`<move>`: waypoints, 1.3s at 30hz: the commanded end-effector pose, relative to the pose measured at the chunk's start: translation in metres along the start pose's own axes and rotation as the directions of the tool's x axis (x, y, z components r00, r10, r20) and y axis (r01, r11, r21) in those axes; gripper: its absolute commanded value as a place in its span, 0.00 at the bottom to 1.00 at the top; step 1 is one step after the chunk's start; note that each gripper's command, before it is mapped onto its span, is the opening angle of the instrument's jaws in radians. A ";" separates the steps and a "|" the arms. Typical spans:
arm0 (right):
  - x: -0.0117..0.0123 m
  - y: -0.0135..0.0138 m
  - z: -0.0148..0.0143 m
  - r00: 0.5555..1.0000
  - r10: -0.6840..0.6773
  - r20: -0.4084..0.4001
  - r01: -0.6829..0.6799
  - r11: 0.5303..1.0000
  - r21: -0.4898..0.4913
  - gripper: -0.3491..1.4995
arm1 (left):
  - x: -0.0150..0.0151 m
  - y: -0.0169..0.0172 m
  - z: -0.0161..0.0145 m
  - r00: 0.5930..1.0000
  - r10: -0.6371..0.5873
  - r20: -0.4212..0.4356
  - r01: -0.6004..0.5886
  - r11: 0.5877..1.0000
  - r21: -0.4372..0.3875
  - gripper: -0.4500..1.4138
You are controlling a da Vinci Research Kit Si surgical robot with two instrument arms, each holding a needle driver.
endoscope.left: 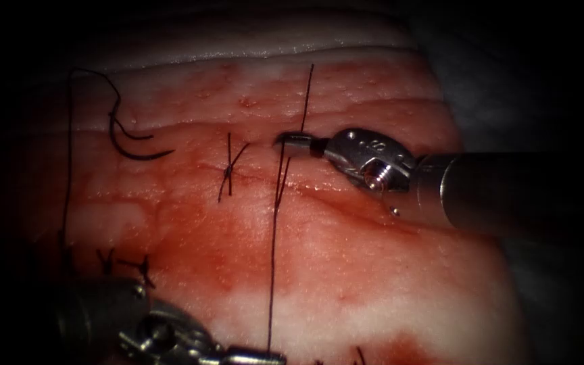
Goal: Wound Closure
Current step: Grasp the suture with the right end-effector and hand off more suture to the left.
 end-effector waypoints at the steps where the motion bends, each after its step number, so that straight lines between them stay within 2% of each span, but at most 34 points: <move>1: 0.0000 0.0001 0.0009 1.000 -0.001 -0.001 0.001 1.000 0.003 0.00 | -0.0004 0.0001 0.0006 1.000 0.001 -0.001 -0.001 1.000 0.000 0.28; 3: 0.0000 0.0001 0.0009 1.000 -0.001 -0.001 0.001 1.000 0.003 0.00 | -0.0002 0.0001 0.0006 1.000 0.001 -0.003 -0.001 1.000 0.000 0.28; 4: 0.0000 0.0001 0.0009 1.000 -0.001 0.001 0.001 1.000 0.002 0.00 | -0.0002 0.0000 0.0006 1.000 0.001 -0.003 -0.001 1.000 0.000 0.23; 6: 0.0000 0.0000 0.0009 1.000 -0.002 0.002 0.002 1.000 0.003 0.00 | -0.0001 0.0000 0.0005 1.000 0.002 -0.005 -0.002 1.000 -0.001 0.00; 11: -0.0001 -0.0002 0.0008 1.000 0.004 0.002 -0.004 1.000 0.005 0.00 | 0.0000 -0.0004 -0.0009 1.000 0.021 -0.023 -0.021 1.000 -0.005 0.00; 14: -0.0003 -0.0006 0.0007 1.000 0.003 0.004 -0.003 1.000 0.012 0.00 | 0.0003 -0.0017 -0.0031 1.000 0.009 -0.027 -0.009 1.000 0.017 0.00; 18: -0.0005 -0.0017 0.0001 1.000 0.003 0.008 -0.003 1.000 0.026 0.00 | 0.0004 -0.0045 -0.0074 1.000 -0.003 -0.009 0.004 0.997 0.071 0.00; 25: 0.0001 -0.0051 -0.0022 1.000 0.016 -0.002 -0.016 0.997 0.075 0.00 | 0.0004 -0.0080 -0.0152 0.996 0.004 0.091 -0.018 0.988 0.153 0.00; 28: 0.0007 -0.0069 -0.0031 1.000 0.005 -0.019 -0.003 0.994 0.107 0.57 | 0.0001 -0.0089 -0.0176 0.991 0.006 0.132 -0.030 0.983 0.179 0.00; 30: 0.0012 -0.0081 -0.0036 0.999 -0.020 -0.043 0.025 0.992 0.127 0.83 | 0.0000 -0.0094 -0.0189 0.988 0.006 0.153 -0.036 0.981 0.192 0.00; 35: 0.0024 -0.0100 -0.0048 0.993 -0.078 -0.088 0.090 0.986 0.143 0.97 | -0.0003 -0.0101 -0.0209 0.982 0.006 0.189 -0.049 0.974 0.220 0.00; 39: 0.0039 -0.0102 -0.0061 0.987 -0.114 -0.113 0.130 0.980 0.147 0.98 | 0.0000 -0.0103 -0.0216 0.978 0.021 0.207 -0.066 0.975 0.213 0.00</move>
